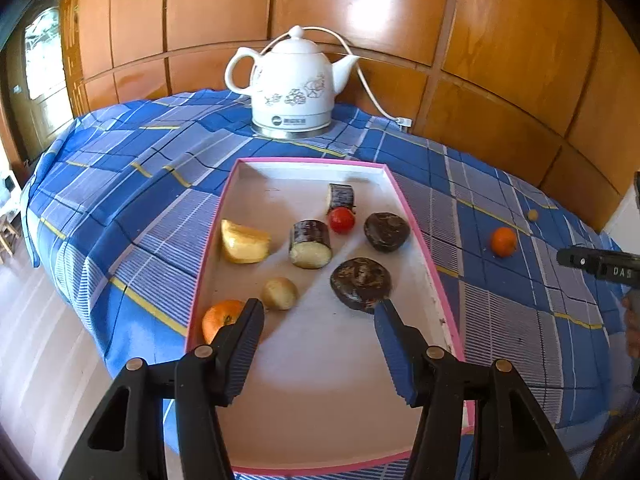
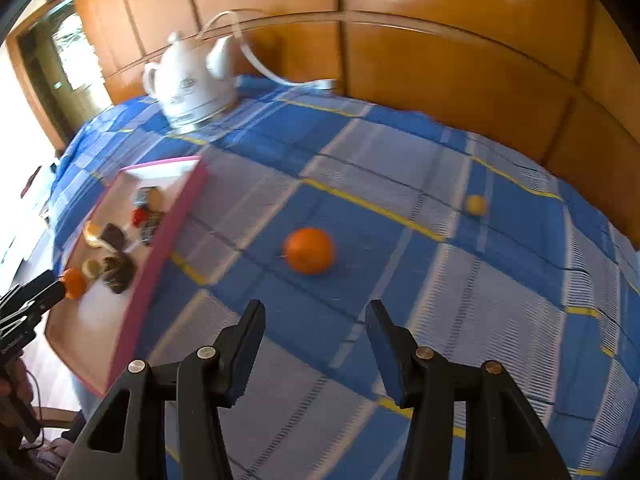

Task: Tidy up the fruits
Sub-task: 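Withdraw both tools from the tray toward the orange on the cloth, then grasp the orange on the cloth with the left tool, then carry the orange toward the tray with the left tool while the right tool grasps the small tan ball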

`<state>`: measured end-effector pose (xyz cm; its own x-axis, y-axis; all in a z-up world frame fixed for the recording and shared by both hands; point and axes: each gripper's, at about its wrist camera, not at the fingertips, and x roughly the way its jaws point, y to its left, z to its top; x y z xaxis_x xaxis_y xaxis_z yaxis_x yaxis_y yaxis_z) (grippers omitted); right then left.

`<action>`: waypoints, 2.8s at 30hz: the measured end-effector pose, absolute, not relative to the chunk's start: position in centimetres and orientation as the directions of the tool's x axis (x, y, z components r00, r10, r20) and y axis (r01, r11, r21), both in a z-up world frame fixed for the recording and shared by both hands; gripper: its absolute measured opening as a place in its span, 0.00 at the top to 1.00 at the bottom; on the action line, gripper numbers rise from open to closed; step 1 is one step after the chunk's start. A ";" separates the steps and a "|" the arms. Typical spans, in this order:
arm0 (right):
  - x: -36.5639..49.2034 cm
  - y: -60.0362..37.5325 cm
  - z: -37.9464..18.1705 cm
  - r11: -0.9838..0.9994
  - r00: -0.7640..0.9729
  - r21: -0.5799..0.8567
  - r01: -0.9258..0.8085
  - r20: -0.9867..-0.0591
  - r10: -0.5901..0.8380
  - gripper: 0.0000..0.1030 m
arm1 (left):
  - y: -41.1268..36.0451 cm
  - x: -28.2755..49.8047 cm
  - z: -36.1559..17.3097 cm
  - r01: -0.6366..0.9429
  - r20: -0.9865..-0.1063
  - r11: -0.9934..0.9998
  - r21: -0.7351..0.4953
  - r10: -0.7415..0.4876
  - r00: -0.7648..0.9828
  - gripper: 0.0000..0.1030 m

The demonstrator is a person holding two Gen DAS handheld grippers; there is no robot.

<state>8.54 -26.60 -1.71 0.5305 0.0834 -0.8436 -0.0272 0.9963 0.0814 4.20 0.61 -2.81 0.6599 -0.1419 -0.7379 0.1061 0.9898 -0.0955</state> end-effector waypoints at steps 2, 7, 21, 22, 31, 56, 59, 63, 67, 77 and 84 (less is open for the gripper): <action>8.4 -28.3 -1.6 0.998 0.534 0.068 0.003 -0.844 0.056 0.49 | 0.1 4.3 -2.7 0.120 -0.739 0.989 -0.088 -0.146 0.658 0.43; 8.2 -32.6 -1.9 0.993 0.539 0.051 0.106 -0.842 -0.014 0.49 | -1.9 4.6 -2.3 0.173 -0.738 0.983 -0.066 -0.165 0.654 0.43; 7.1 -41.1 -2.1 0.875 0.532 0.210 0.437 -0.844 -0.063 0.49 | -13.5 7.6 -1.5 0.436 -0.752 0.898 -0.051 -0.322 0.575 0.43; 7.1 -41.0 -2.1 0.874 0.535 0.216 0.435 -0.843 -0.057 0.49 | -14.4 8.1 -1.7 0.447 -0.757 0.893 -0.055 -0.329 0.564 0.42; 6.9 -40.9 -1.4 0.868 0.558 0.272 0.416 -0.830 -0.007 0.49 | -21.7 12.5 -4.6 0.499 -0.797 0.863 -0.083 -0.358 0.486 0.40; 7.6 -39.7 -2.3 0.897 0.531 0.239 0.372 -0.847 0.006 0.49 | -21.1 7.9 -9.2 0.483 -0.774 0.875 -0.047 -0.337 0.536 0.61; 7.6 -39.4 -2.9 0.902 0.518 0.233 0.363 -0.856 0.013 0.49 | -20.9 7.0 -9.5 0.497 -0.739 0.868 -0.013 -0.343 0.580 0.61; 8.1 -39.0 -3.2 0.899 0.510 0.258 0.353 -0.859 0.047 0.49 | -20.7 7.2 -9.6 0.510 -0.731 0.860 -0.034 -0.369 0.574 0.61; 10.1 -38.2 -2.9 0.918 0.507 0.239 0.318 -0.860 0.048 0.51 | -20.5 7.2 -9.6 0.512 -0.724 0.858 -0.046 -0.382 0.575 0.60; 18.2 -40.4 -4.5 0.919 0.502 0.152 0.364 -0.863 -0.056 0.54 | -20.5 7.1 -9.8 0.514 -0.716 0.856 -0.052 -0.391 0.579 0.60; 22.1 -42.0 -6.5 0.913 0.451 0.115 0.392 -0.889 -0.082 0.60 | -20.5 7.0 -9.8 0.513 -0.710 0.857 -0.049 -0.391 0.586 0.60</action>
<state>22.06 -42.01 -6.53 0.4508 -0.0817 -0.8889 0.3922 0.9127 0.1150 6.97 -20.49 -9.82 0.5858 -0.3909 -0.7100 0.5131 0.8569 -0.0485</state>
